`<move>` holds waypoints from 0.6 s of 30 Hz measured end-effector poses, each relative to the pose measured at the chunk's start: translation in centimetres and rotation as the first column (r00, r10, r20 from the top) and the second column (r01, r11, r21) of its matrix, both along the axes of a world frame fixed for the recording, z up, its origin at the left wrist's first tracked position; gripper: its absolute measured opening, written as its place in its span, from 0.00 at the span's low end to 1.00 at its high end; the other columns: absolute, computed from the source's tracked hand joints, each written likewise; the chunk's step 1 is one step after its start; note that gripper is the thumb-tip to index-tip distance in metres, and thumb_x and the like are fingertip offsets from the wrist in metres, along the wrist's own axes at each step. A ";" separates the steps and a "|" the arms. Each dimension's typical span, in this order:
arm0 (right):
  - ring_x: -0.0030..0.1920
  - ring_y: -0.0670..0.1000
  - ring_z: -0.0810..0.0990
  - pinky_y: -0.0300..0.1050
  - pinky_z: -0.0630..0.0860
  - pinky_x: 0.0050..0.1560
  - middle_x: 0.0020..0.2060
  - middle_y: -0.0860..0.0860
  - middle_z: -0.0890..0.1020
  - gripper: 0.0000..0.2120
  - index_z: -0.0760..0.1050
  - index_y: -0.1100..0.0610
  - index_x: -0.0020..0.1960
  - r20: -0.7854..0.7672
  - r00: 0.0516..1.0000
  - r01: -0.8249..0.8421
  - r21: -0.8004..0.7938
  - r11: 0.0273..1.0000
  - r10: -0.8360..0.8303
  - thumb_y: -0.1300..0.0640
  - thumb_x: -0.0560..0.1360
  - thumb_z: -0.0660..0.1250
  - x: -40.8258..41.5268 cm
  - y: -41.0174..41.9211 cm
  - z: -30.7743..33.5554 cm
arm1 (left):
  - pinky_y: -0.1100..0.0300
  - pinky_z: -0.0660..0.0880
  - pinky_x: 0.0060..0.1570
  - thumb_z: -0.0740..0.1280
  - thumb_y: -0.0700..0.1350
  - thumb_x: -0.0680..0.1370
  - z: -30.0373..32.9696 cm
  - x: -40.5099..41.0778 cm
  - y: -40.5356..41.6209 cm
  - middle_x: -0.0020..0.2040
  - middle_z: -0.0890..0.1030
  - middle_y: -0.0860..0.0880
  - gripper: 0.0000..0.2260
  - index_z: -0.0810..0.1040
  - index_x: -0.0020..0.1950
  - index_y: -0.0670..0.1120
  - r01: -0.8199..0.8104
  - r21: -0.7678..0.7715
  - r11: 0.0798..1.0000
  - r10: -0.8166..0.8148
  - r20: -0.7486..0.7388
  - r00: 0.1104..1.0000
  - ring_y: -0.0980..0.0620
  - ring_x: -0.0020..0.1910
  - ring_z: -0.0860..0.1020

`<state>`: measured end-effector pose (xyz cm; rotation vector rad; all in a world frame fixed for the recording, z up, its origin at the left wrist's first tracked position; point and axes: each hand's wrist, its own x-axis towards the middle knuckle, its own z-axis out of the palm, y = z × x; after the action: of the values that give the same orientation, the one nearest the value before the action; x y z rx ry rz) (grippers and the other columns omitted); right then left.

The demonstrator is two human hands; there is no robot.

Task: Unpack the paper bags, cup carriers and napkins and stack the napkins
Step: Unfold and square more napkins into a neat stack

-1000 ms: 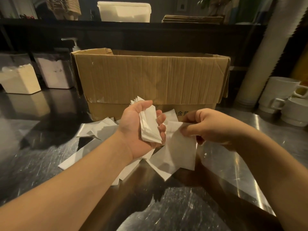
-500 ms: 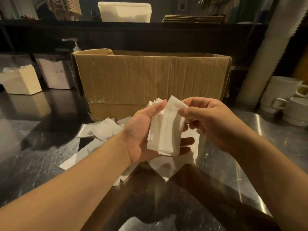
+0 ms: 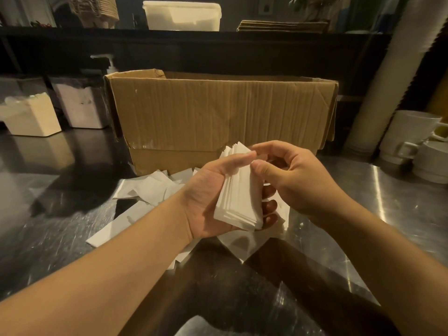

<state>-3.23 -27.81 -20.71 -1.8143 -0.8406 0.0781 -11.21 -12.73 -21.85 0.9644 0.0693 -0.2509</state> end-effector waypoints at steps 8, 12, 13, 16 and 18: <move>0.52 0.46 0.83 0.36 0.77 0.45 0.52 0.45 0.84 0.07 0.78 0.47 0.59 -0.007 0.998 0.067 0.029 0.997 -0.067 0.53 0.82 0.67 0.9 -0.2 0.1 | 0.50 0.76 0.49 0.72 0.50 0.74 -0.1 0.3 0.6 0.51 0.78 0.42 0.20 0.77 0.63 0.44 0.064 -0.082 0.995 -0.064 0.007 0.998 0.45 0.43 0.78; 0.49 0.47 0.81 0.39 0.74 0.41 0.47 0.45 0.84 0.05 0.80 0.50 0.56 0.001 0.985 0.170 -0.045 0.984 -0.170 0.53 0.81 0.67 1.7 -0.6 0.2 | 0.53 0.74 0.47 0.71 0.48 0.72 -0.1 0.4 0.7 0.49 0.78 0.43 0.20 0.76 0.62 0.43 -0.027 -0.136 0.990 0.025 -0.019 1.000 0.47 0.41 0.76; 0.47 0.47 0.81 0.39 0.74 0.40 0.46 0.46 0.83 0.05 0.80 0.50 0.55 0.007 0.981 0.192 -0.100 0.976 -0.193 0.52 0.81 0.68 1.8 -0.7 0.1 | 0.54 0.73 0.46 0.71 0.48 0.72 0.0 0.5 0.7 0.48 0.78 0.43 0.20 0.76 0.61 0.43 -0.071 -0.154 0.986 0.068 -0.027 0.997 0.48 0.40 0.75; 0.45 0.47 0.80 0.39 0.75 0.38 0.46 0.47 0.83 0.07 0.81 0.51 0.56 0.088 0.974 0.225 -0.380 0.897 -0.207 0.50 0.80 0.70 2.2 -0.7 0.1 | 0.53 0.73 0.45 0.70 0.49 0.73 -0.2 0.8 0.7 0.46 0.78 0.44 0.19 0.76 0.60 0.42 -0.184 -0.179 0.966 0.178 -0.052 0.983 0.47 0.38 0.73; 0.44 0.46 0.80 0.38 0.75 0.38 0.45 0.47 0.82 0.09 0.82 0.51 0.56 0.123 0.976 0.216 -0.543 0.812 -0.177 0.49 0.79 0.71 2.1 -0.6 0.2 | 0.53 0.73 0.44 0.70 0.49 0.72 -0.3 1.0 0.8 0.45 0.78 0.44 0.18 0.76 0.59 0.42 -0.228 -0.191 0.955 0.218 -0.074 0.973 0.47 0.37 0.73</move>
<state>-1.13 -28.37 -20.54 -2.4597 -0.7116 0.1396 -10.23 -11.90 -22.15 0.7433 0.1971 -0.0723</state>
